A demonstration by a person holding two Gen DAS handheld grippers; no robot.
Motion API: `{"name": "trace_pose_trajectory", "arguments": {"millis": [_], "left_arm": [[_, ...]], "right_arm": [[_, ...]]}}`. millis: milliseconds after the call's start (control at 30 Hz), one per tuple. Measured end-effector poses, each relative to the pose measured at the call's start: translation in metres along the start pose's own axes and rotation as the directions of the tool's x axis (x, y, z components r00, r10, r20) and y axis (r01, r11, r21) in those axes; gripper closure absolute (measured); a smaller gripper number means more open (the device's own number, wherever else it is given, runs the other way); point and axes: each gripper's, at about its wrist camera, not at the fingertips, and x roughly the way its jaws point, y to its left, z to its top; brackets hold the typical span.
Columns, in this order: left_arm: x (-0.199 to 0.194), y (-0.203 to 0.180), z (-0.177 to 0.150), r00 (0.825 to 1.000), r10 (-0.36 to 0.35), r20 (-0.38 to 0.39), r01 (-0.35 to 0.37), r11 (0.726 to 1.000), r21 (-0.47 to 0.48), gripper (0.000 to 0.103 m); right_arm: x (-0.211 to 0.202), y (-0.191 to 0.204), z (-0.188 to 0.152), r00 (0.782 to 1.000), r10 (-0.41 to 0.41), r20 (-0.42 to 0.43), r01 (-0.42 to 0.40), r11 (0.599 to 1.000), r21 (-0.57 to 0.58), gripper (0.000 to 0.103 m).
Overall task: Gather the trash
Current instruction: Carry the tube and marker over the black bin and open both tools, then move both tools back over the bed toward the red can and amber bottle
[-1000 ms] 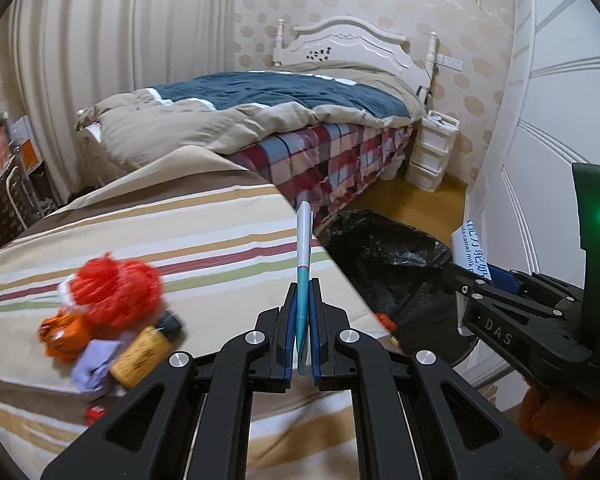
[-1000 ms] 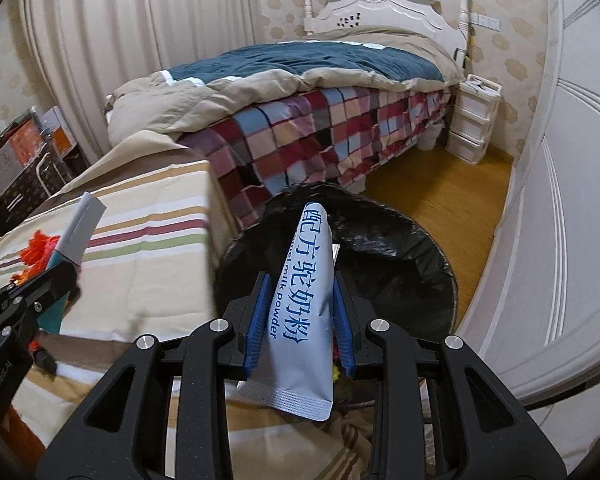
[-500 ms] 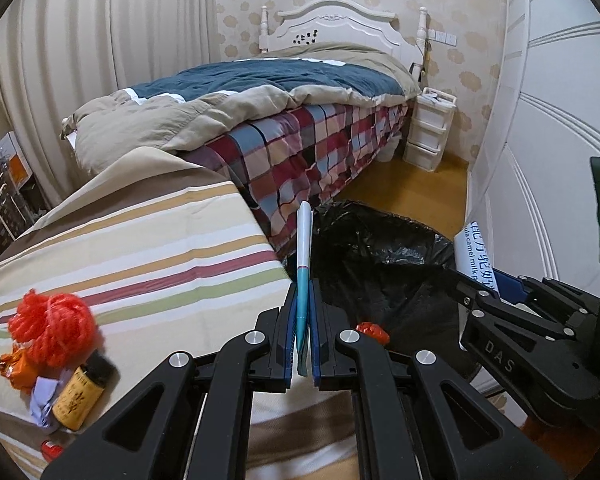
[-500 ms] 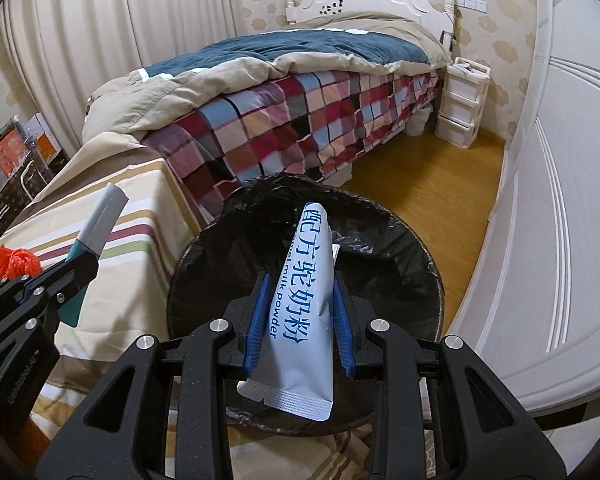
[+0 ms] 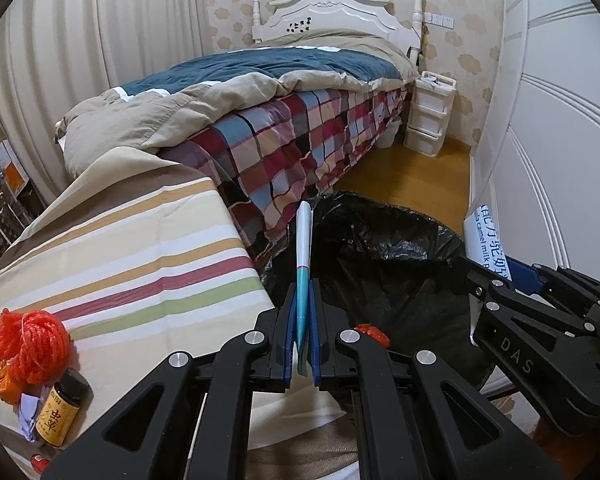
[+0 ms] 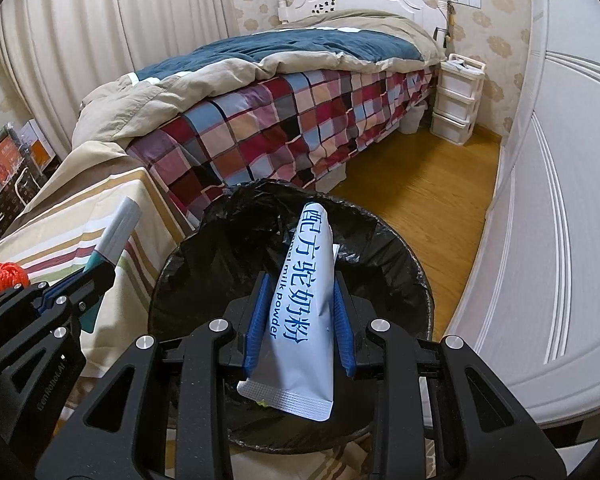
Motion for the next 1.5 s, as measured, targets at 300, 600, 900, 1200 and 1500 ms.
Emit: {"name": "trace_pose_trajectory", "arguments": {"millis": [300, 600, 900, 1200, 1500], "left_arm": [[0.001, 0.000, -0.002, 1.000, 0.016, -0.001, -0.016, 1.000, 0.003, 0.060], [-0.013, 0.008, -0.007, 0.996, 0.082, 0.028, -0.082, 0.997, -0.012, 0.035], [-0.035, 0.029, -0.023, 0.993, 0.121, 0.010, -0.121, 0.992, -0.043, 0.033], [-0.062, 0.060, -0.048, 0.985, 0.175, -0.011, -0.175, 0.979, -0.102, 0.033], [-0.078, 0.088, -0.073, 0.969, 0.245, -0.040, -0.249, 0.956, -0.157, 0.033]], "right_arm": [[0.001, -0.005, -0.003, 1.000, -0.009, 0.005, 0.009, 1.000, 0.014, 0.056], [-0.004, -0.003, -0.008, 0.999, -0.031, 0.012, 0.031, 0.999, 0.019, 0.045], [-0.021, 0.016, -0.020, 1.000, -0.004, 0.011, 0.004, 1.000, 0.004, 0.037], [-0.040, 0.051, -0.037, 0.999, 0.049, -0.003, -0.049, 0.998, -0.031, 0.036], [-0.055, 0.084, -0.057, 0.993, 0.112, -0.026, -0.113, 0.992, -0.062, 0.036]]}}
